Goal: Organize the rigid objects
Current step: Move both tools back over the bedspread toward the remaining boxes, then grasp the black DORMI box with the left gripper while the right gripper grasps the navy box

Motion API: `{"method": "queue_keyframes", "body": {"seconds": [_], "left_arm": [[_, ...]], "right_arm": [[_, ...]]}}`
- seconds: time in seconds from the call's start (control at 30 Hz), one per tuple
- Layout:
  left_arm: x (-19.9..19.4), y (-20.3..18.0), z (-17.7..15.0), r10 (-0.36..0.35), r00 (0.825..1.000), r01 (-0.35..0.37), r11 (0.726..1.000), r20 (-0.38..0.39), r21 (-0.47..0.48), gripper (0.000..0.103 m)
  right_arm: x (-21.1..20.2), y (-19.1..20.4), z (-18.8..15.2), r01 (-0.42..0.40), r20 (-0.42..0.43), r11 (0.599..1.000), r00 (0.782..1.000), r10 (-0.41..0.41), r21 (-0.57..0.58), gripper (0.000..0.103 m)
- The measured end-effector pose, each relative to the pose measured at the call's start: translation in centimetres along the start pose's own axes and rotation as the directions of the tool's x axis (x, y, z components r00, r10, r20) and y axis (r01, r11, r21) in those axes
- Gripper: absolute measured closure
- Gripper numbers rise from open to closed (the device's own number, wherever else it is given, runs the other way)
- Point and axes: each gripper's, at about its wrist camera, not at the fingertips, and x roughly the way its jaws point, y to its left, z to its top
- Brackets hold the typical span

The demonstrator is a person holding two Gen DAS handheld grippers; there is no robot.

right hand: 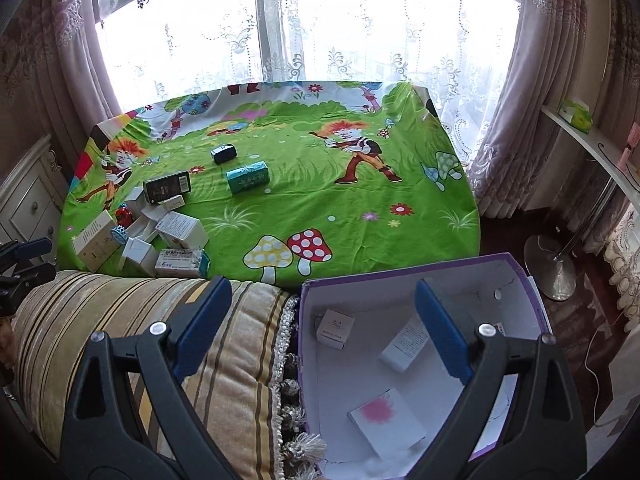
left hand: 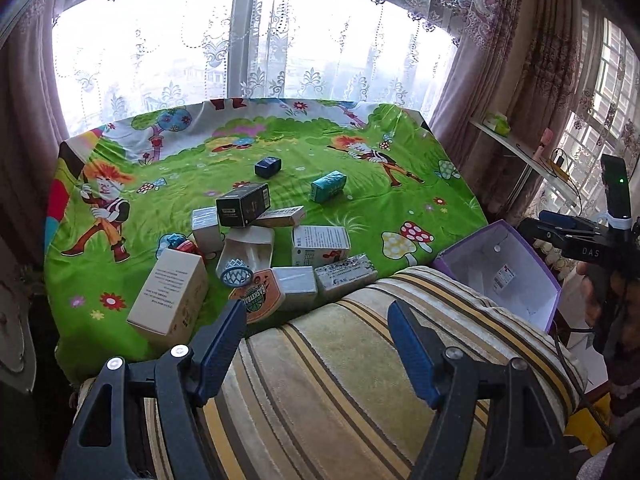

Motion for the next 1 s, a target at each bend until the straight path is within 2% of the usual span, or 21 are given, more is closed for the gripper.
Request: {"method": "queue_keyframes", "body": {"seconds": [0.1, 0.3, 0.43, 0.53, 0.7, 1.0], "left_arm": [[0.2, 1.7, 0.9, -0.015, 1.000, 0.015, 1.000, -0.001, -0.023, 0.029], [1.1, 5.5, 2.6, -0.015, 1.000, 0.014, 0.998, -0.022, -0.057, 0.029], [2.4, 7.1, 4.2, -0.018, 0.999, 0.017, 0.999, -0.041, -0.042, 0.029], [4.0, 7.6, 5.4, -0.015, 0.998, 0.014, 1.000, -0.057, -0.011, 0.029], [7.3, 7.7, 7.7, -0.051, 0.994, 0.056, 0.997, -0.101, 0.044, 0.029], [13.8, 9.5, 11.8, -0.089, 0.973, 0.103, 0.993, -0.211, 0.055, 0.029]], "right_arm": [[0.8, 0.5, 1.2, -0.041, -0.007, 0.999, 0.999, 0.041, 0.004, 0.009], [2.7, 1.7, 3.7, -0.030, -0.022, 0.999, 0.999, 0.030, -0.024, 0.009], [4.2, 2.6, 6.0, -0.043, -0.023, 0.998, 0.999, 0.042, -0.047, 0.009], [5.7, 3.5, 7.8, -0.067, -0.033, 0.996, 0.997, 0.065, -0.065, 0.009], [9.1, 5.0, 10.4, -0.103, -0.075, 0.992, 0.992, 0.097, -0.077, 0.009], [15.7, 8.7, 14.6, -0.150, -0.153, 0.977, 0.980, 0.127, -0.153, 0.009]]}}
